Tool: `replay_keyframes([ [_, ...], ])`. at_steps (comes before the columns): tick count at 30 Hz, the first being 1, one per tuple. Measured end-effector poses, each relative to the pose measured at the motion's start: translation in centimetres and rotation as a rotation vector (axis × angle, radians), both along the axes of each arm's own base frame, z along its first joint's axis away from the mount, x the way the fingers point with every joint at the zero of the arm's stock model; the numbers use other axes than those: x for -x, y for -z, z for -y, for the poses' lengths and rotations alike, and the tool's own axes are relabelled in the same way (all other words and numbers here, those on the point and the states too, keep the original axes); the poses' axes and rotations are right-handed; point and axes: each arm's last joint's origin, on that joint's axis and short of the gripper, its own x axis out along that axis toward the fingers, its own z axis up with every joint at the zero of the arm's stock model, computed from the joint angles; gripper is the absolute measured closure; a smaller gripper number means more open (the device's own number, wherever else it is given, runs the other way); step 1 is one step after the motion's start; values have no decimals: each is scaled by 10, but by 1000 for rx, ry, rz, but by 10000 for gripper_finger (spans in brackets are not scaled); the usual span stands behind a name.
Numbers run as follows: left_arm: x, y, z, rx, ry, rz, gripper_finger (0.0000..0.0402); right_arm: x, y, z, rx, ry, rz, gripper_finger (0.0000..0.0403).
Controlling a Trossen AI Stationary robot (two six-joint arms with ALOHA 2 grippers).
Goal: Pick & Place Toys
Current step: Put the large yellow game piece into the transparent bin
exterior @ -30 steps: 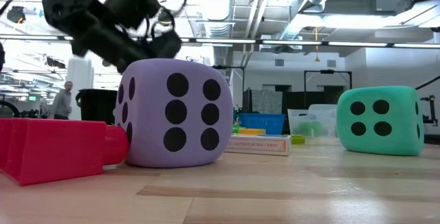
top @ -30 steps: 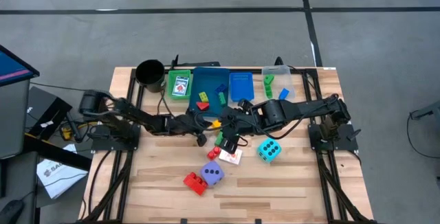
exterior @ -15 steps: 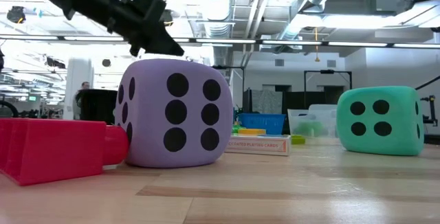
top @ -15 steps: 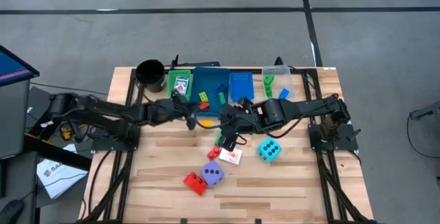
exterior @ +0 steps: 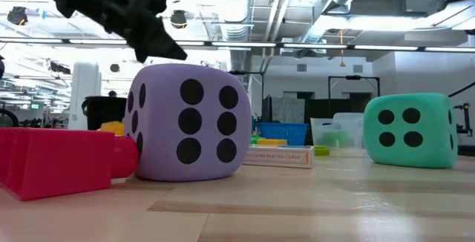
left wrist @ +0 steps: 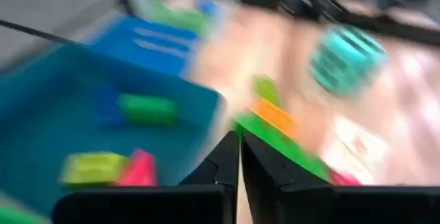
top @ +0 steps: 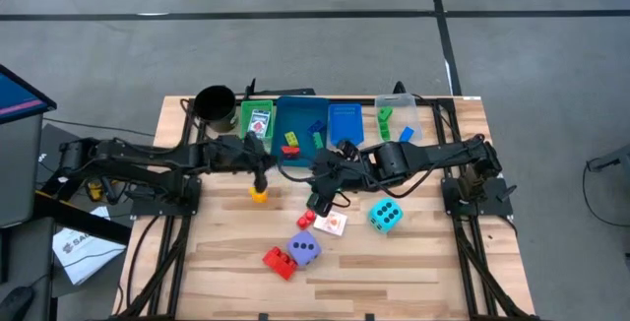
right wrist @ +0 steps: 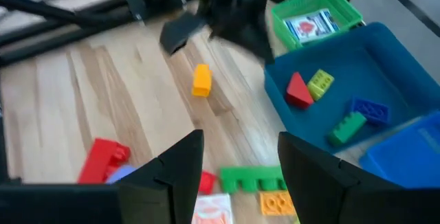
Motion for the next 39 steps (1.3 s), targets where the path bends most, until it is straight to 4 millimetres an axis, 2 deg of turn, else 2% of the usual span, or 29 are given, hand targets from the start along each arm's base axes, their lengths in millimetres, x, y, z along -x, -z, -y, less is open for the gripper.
replay_keyframes([
  [3, 5, 12, 5, 75, 158, -125, 362, -3, -3, -1, -8, -4, 43, 219],
  [6, 13, 26, 9, 160, 228, -286, 318, -5, -5, -1, -14, -5, 72, 219],
  [9, 21, 36, 10, 193, 225, -415, 268, -6, -6, -1, -18, -5, 88, 219],
  [14, 30, 44, 11, 234, 205, -516, 180, -7, -6, -1, -20, -5, 95, 219],
  [20, 33, 45, 12, 398, 72, -524, 107, -7, -6, -1, -23, -1, 97, 219],
  [26, 31, 43, 10, 464, -24, -483, 81, -8, -6, 3, -12, 1, 93, 219],
  [31, 34, 45, 8, 510, -199, -477, 78, -9, -7, 10, 31, -18, 80, 219],
  [39, 39, 48, 9, 776, -499, -465, 78, -11, -6, 23, 37, 5, 74, 219],
])
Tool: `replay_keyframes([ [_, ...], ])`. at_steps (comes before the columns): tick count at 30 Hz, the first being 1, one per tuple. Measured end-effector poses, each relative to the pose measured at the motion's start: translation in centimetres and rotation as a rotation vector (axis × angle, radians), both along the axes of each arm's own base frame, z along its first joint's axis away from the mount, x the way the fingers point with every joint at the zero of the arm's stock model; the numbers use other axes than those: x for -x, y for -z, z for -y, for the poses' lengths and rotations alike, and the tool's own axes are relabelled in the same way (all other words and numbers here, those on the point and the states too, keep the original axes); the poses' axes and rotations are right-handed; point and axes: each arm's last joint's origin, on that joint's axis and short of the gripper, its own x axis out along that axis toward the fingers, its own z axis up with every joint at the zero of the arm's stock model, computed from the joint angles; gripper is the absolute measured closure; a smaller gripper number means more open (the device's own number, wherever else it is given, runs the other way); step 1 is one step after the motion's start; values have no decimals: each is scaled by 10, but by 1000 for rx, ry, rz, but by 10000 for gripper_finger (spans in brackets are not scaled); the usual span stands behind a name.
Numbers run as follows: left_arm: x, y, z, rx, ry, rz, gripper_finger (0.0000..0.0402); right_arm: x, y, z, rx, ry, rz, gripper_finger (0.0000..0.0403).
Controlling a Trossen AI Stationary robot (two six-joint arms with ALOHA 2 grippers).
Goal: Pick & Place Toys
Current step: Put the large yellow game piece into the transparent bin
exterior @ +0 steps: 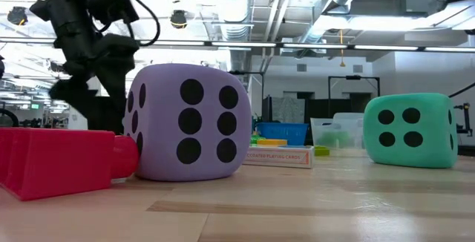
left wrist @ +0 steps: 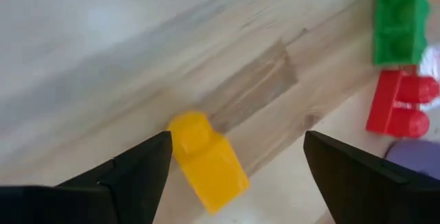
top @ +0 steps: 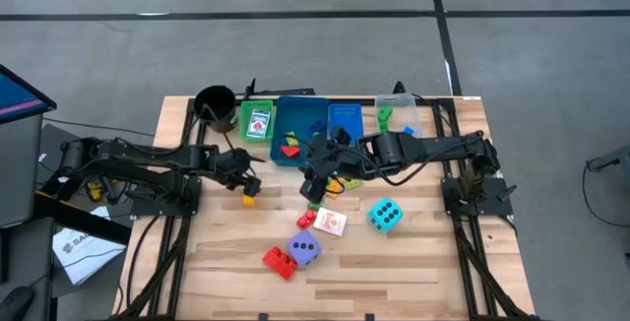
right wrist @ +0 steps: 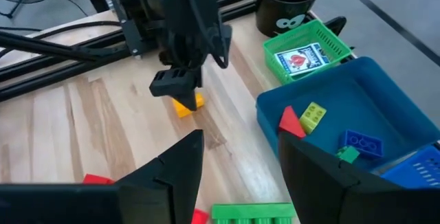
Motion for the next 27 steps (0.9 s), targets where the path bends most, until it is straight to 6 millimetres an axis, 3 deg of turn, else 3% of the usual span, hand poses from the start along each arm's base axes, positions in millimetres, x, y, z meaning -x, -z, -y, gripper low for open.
replay_keyframes([
  [11, 3, 8, 16, 147, -161, -101, 78, -1, 1, 6, -2, -118, -46, 219],
  [27, -19, 35, 25, 240, -244, -175, 78, 0, 2, 4, 25, -203, -82, 219],
])
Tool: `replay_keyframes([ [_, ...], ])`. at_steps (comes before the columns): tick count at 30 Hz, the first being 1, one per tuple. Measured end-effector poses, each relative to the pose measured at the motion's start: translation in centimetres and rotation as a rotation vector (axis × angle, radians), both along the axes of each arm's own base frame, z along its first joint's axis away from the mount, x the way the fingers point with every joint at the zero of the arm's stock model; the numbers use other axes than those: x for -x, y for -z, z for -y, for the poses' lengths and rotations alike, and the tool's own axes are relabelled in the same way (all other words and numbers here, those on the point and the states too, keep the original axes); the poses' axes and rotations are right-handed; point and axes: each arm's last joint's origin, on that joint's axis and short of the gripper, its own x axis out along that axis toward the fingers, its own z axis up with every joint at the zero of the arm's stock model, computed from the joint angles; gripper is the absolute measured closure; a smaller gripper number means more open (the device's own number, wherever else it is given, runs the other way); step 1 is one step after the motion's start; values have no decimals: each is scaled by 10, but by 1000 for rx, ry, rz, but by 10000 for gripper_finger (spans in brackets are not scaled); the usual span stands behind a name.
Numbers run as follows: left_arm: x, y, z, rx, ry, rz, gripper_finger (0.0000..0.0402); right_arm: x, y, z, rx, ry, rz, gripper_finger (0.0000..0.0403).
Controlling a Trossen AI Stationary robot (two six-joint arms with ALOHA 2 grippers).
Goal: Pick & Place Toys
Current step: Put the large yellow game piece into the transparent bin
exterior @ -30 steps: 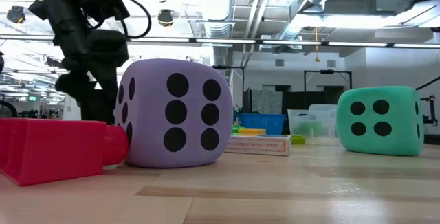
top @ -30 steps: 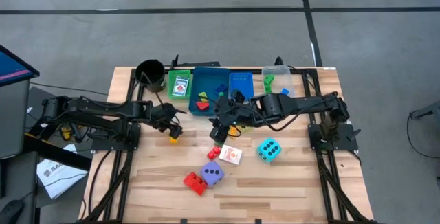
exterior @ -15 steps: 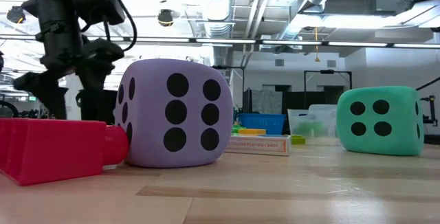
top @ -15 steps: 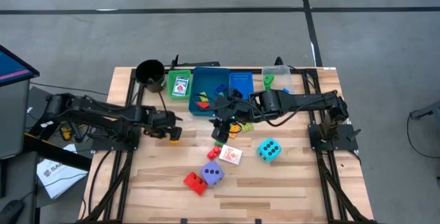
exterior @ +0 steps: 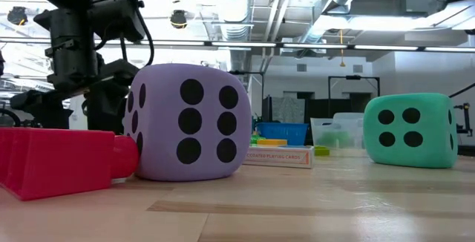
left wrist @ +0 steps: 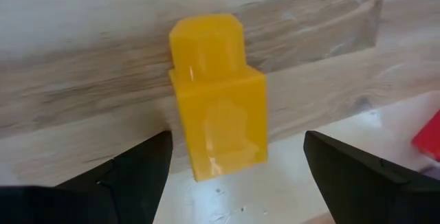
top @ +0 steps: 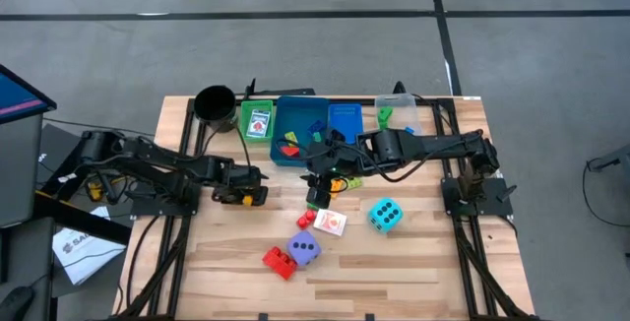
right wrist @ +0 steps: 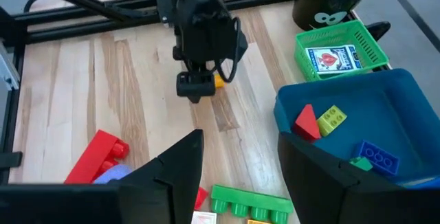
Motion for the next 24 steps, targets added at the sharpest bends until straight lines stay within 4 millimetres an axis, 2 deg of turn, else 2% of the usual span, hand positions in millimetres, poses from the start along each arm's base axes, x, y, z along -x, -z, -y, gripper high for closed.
replay_keyframes([
  [18, 0, 2, -2, -5, -98, -24, 78, 1, 1, 0, 25, -39, -19, 219],
  [21, 1, 3, -2, -6, -98, -28, 93, 1, 1, -1, 28, -42, -20, 219],
  [24, 1, 3, -2, -7, -99, -36, 125, 1, 1, -1, 28, -42, -20, 219],
])
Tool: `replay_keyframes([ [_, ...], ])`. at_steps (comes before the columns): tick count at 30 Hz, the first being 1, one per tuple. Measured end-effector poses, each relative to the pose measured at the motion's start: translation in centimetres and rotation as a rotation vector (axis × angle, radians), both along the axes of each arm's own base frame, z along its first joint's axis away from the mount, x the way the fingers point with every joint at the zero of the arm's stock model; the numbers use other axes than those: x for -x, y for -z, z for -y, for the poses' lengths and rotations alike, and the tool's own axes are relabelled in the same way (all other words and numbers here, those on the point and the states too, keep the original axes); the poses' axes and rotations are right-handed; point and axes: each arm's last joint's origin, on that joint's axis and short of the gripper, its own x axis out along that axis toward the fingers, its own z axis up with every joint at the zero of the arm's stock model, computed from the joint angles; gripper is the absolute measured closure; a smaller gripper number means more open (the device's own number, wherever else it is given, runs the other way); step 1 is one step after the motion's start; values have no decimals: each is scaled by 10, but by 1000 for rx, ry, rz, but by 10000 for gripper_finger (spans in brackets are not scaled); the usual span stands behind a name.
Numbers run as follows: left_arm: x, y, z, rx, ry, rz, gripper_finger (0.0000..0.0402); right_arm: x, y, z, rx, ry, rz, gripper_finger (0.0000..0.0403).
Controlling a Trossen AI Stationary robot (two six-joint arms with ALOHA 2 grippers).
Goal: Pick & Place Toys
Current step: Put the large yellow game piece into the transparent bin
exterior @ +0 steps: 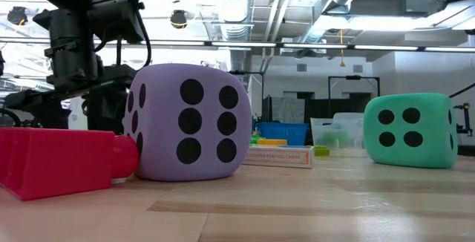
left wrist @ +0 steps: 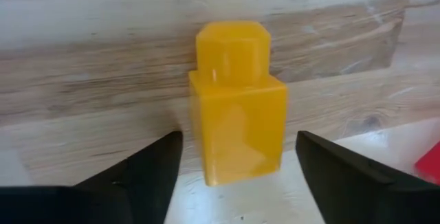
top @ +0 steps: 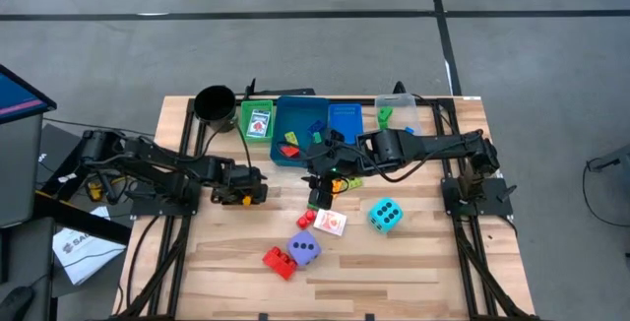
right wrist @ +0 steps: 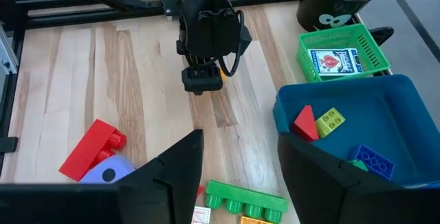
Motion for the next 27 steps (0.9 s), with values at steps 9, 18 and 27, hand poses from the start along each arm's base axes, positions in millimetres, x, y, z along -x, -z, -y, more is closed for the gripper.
replay_keyframes([
  [9, 3, 1, 0, -7, 1, -36, 270, 0, 0, 0, 0, 0, 0, 219],
  [18, 4, 1, 0, -8, 8, -43, 261, -1, 0, 0, -1, 0, 7, 219],
  [27, 4, -1, 0, -1, 40, -23, 283, -1, -1, 4, -1, 10, 10, 219],
])
